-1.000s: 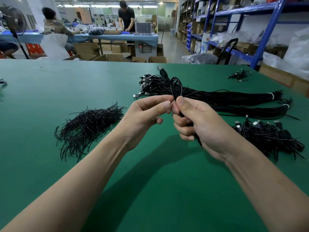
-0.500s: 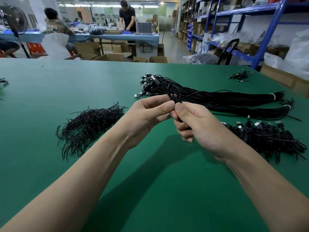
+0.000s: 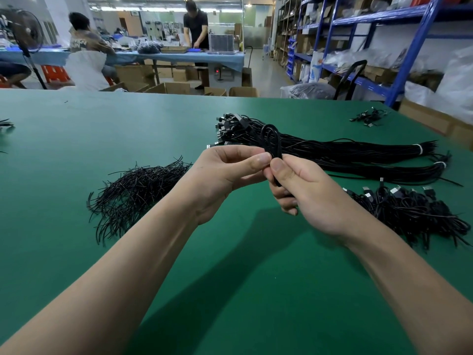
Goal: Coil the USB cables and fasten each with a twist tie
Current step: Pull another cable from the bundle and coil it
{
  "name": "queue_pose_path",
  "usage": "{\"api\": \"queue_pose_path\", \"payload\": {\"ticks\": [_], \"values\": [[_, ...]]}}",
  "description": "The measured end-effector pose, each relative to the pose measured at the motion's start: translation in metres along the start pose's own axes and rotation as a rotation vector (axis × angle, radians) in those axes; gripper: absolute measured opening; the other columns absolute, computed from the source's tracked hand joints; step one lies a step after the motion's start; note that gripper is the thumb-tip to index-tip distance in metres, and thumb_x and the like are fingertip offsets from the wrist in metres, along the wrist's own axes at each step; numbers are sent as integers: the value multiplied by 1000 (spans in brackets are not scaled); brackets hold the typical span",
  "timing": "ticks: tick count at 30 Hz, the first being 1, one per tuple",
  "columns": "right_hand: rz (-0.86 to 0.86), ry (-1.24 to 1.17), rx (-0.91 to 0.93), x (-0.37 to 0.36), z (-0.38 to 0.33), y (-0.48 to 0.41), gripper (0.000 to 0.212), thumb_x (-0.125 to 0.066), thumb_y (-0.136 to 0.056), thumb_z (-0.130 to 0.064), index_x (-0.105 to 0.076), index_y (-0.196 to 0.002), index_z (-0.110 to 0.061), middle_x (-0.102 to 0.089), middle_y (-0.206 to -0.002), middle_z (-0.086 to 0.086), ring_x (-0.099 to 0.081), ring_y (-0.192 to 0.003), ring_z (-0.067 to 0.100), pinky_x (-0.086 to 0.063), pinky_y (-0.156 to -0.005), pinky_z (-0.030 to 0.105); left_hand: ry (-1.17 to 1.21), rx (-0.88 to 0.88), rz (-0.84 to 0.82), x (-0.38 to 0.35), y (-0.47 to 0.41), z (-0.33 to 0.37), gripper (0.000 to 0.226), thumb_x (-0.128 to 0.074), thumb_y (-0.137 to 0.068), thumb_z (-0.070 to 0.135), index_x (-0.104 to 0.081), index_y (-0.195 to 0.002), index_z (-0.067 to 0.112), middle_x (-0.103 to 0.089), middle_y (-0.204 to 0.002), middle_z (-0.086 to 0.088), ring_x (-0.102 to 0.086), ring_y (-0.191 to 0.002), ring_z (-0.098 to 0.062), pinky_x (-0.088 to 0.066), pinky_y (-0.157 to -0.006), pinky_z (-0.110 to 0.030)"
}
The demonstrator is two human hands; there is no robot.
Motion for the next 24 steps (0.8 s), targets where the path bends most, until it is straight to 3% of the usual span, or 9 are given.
{"api": "queue_pose_path", "payload": {"ticks": [5,9,12,15,24], "values": [[-27,-4,7,-2,-3,1,30,-30,-110,-26,-44,-88,-11,-25,-67,-3,-15,-65,28,-14,-63,47,-5,-17,-44,-4,3,5,18,-68,-83,13,-70,-94,0,-71,-77,-6,-70,-78,-14,-55,-84,-22],[-27,-4,4,-2,-2,1,31,-31,-109,-27,-43,-84,-13,-27,-64,-6,-19,-59,16,-15,-61,44,-23,36,35,2,4,3,20,-77,-72,21,-72,-86,8,-74,-79,-6,-72,-76,-14,-58,-78,-22],[-16,2,1,-1,0,1,32,-32,-109,-27,-44,-82,-14,-29,-62,-10,-23,-55,11,-16,-60,42,-191,85,63,6,6,2,24,-81,-65,38,-78,-76,18,-77,-84,-5,-74,-78,-12,-60,-73,-25],[-7,20,13,0,0,0,33,-33,-109,-29,-45,-82,-14,-29,-62,-10,-23,-55,10,-17,-59,40,-230,79,50,5,5,4,24,-79,-64,41,-81,-76,21,-77,-83,-2,-74,-78,-9,-61,-75,-24],[-51,-42,38,3,0,-1,35,-41,-96,-46,-49,-81,-16,-27,-62,-9,-21,-57,14,-17,-58,41,-91,19,-46,1,1,5,42,-72,-76,19,-71,-110,-6,-72,-94,-12,-69,-88,-16,-56,-93,-27]]}}
Point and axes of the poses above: each hand's wrist, its own y-axis away from the middle knuckle, its own x-axis out of the back of the hand, z = x × y, the point moved 7 cm from there along -y, towards the middle knuckle
